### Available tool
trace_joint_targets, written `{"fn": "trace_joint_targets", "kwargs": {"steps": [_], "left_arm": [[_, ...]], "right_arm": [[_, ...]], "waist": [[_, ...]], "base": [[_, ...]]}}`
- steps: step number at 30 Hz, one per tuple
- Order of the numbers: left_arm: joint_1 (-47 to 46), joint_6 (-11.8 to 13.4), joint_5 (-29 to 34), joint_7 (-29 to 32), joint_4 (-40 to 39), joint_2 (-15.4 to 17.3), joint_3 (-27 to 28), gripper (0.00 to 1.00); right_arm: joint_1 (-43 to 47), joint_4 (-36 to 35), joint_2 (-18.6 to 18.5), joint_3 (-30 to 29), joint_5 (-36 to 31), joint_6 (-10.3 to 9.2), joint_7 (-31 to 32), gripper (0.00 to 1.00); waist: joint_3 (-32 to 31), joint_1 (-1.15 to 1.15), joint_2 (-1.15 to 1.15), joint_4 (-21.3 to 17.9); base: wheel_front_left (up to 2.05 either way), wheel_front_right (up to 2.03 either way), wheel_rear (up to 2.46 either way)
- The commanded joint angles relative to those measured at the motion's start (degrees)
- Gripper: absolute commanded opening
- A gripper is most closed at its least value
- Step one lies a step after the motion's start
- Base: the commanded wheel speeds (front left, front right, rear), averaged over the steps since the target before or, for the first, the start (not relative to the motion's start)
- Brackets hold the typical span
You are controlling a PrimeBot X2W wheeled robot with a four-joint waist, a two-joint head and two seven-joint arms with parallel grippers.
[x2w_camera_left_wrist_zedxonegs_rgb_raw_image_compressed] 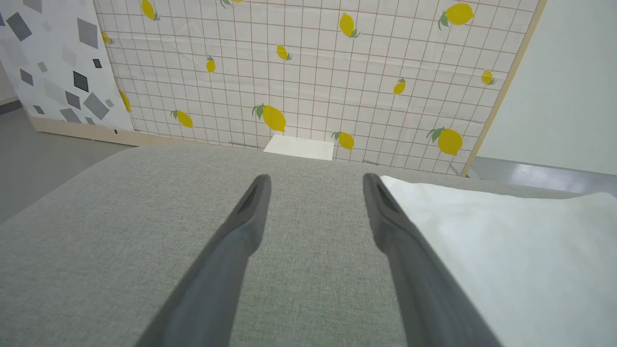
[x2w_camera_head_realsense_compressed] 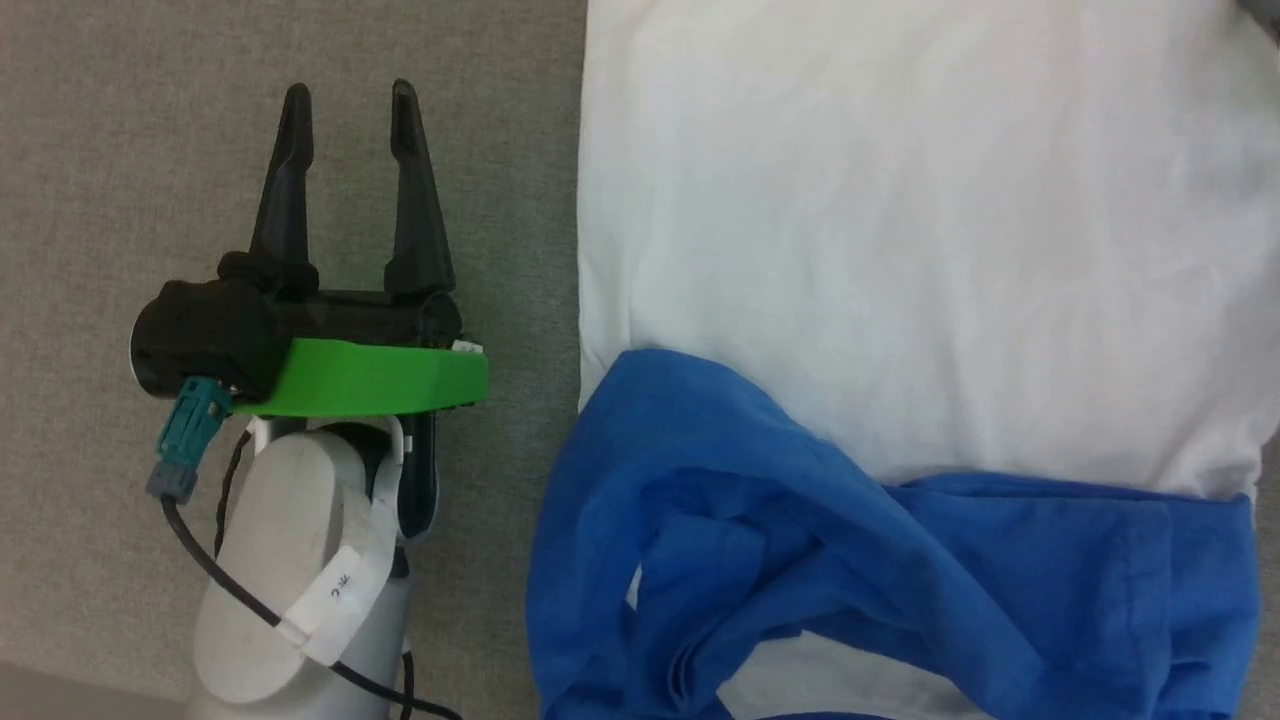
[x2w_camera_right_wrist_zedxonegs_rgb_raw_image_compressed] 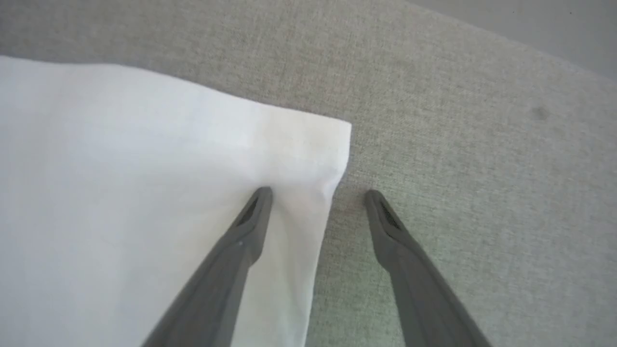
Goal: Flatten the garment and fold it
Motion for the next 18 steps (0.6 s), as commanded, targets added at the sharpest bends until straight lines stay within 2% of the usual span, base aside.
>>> {"fn": "trace_joint_targets", "kwargs": {"steps": [1, 5, 6, 7, 8, 13, 18], "left_arm": [[0.0, -0.5, 0.4, -0.2, -0.2, -0.4, 0.3, 1.00], [0.4, -1.4, 0.6, -0.2, 0.1, -1.1, 1.0, 1.00], [0.4, -1.6, 0.4, -0.2, 0.3, -1.3, 1.1, 1.00], [0.4, -1.8, 0.3, -0.2, 0.5, -1.4, 1.2, 1.00], [0.4, -2.0, 0.3, -0.2, 0.7, -1.5, 1.4, 1.00], [-1.2, -3.8, -1.1, 1.1, 3.0, -0.7, 1.5, 1.00], [-7.9, -5.7, -3.8, 10.3, 3.8, 1.8, 1.8, 1.00]], "right_arm": [[-0.2, 0.9, -0.1, 1.0, -0.1, -0.06, 1.1, 1.00], [1.2, 1.5, -0.6, 3.1, 2.2, -0.06, 4.5, 1.00], [1.3, 1.5, -0.7, 3.2, 2.8, -0.06, 5.4, 0.49], [1.3, 1.2, -0.8, 3.3, 3.3, -0.06, 5.7, 0.17], [1.2, 0.8, -0.8, 3.1, 3.9, -0.06, 5.6, 0.00], [0.5, -0.8, -0.6, 3.1, 5.6, -0.06, 4.7, 0.00], [0.1, -2.4, -0.4, 4.4, 8.1, -0.06, 2.2, 0.00]], "waist": [[1.5, -0.01, 0.00, 1.4], [1.8, -0.01, 0.00, 1.2], [1.9, -0.01, 0.00, 1.1], [1.9, -0.01, 0.00, 0.9], [1.8, -0.01, 0.00, 0.7], [0.6, -0.01, 0.00, -0.7], [-1.3, -0.01, 0.00, -2.8]], "base": [[0.00, 0.00, 0.00], [0.00, 0.00, 0.00], [0.00, 0.00, 0.00], [0.00, 0.00, 0.00], [0.00, 0.00, 0.00], [0.00, 0.00, 0.00], [0.00, 0.00, 0.00]]}}
